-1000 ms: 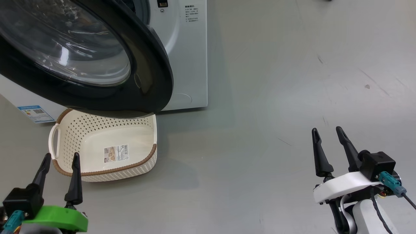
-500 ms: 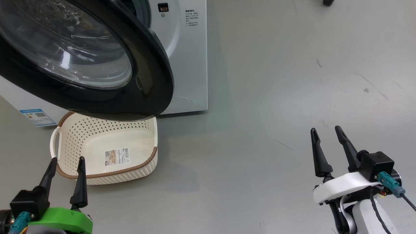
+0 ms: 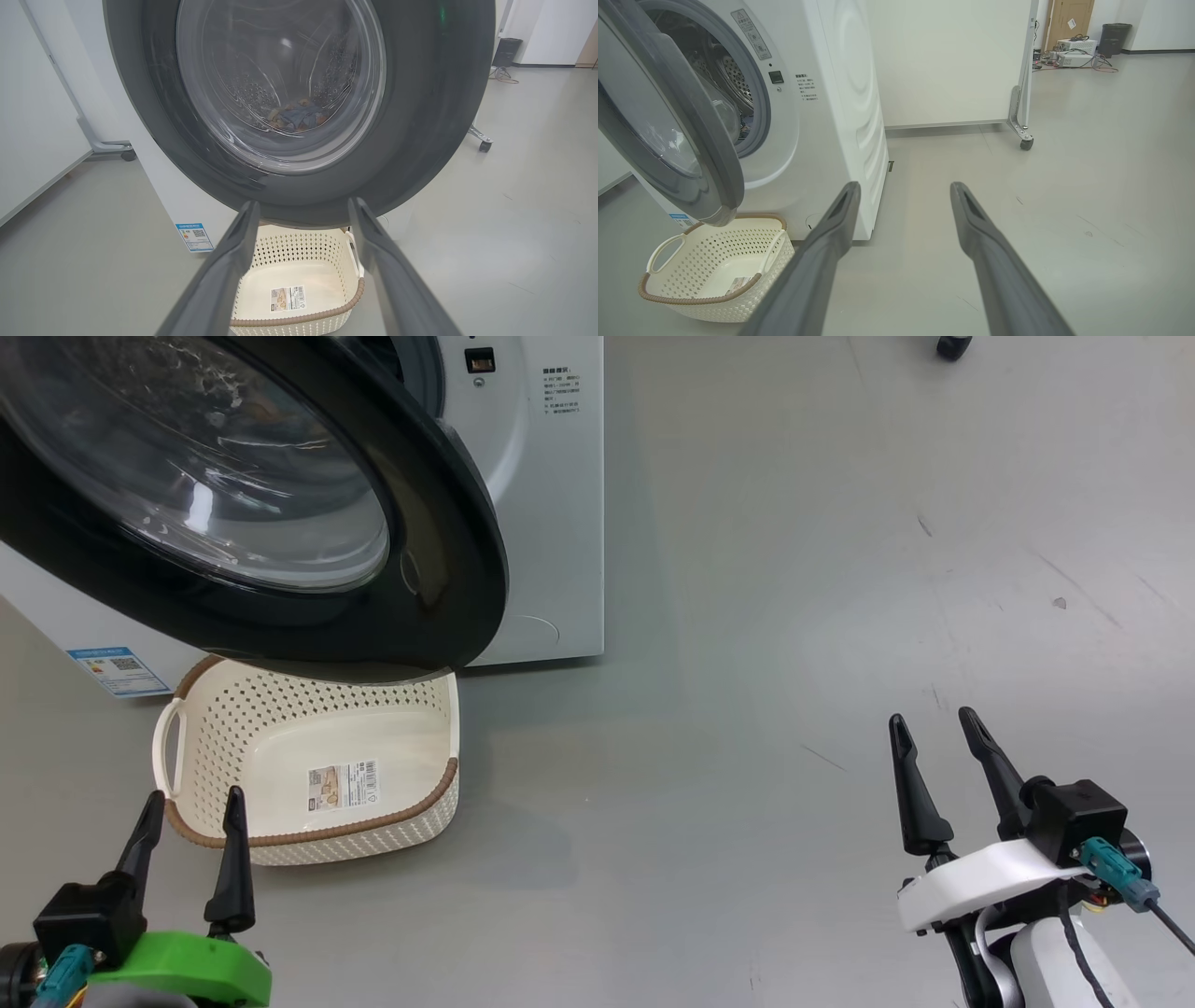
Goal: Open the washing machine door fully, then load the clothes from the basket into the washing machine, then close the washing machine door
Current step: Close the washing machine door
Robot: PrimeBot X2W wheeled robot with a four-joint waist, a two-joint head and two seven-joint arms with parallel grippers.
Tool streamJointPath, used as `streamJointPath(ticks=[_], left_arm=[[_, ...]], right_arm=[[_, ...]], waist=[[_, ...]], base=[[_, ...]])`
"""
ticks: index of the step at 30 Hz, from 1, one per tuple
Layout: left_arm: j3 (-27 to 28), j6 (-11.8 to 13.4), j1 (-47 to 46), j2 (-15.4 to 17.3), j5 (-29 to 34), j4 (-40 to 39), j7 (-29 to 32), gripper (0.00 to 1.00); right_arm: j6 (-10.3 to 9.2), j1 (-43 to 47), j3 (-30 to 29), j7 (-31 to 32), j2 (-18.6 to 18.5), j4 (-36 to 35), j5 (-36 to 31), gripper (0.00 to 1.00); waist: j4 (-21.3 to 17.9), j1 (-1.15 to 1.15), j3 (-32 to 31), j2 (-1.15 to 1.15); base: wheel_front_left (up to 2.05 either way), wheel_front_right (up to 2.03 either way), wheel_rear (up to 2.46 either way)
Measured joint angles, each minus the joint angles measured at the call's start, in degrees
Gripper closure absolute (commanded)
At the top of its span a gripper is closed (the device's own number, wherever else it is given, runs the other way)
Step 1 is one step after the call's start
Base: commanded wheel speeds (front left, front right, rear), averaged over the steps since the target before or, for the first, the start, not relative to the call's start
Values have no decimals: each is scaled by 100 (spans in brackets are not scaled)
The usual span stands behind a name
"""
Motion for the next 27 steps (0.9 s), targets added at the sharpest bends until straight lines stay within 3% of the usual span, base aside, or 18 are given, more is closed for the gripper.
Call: streamJointPath(ticks=[18,21,27], left_arm=[[188,0,-6,-156,162,101,0,0],[192,0,-7,-169,188,101,0,0],[212,-11,-8,-213,200,101,0,0]], right_arm=[[1,36,-3,0,1,4,0,0],[1,36,-4,0,1,11,1,100],[1,38,-68,0,13,-45,26,100]], waist=[[46,0,7,0],[59,0,-2,0],[84,0,-20,0]], base=[[0,0,0],[0,0,0],[0,0,0]])
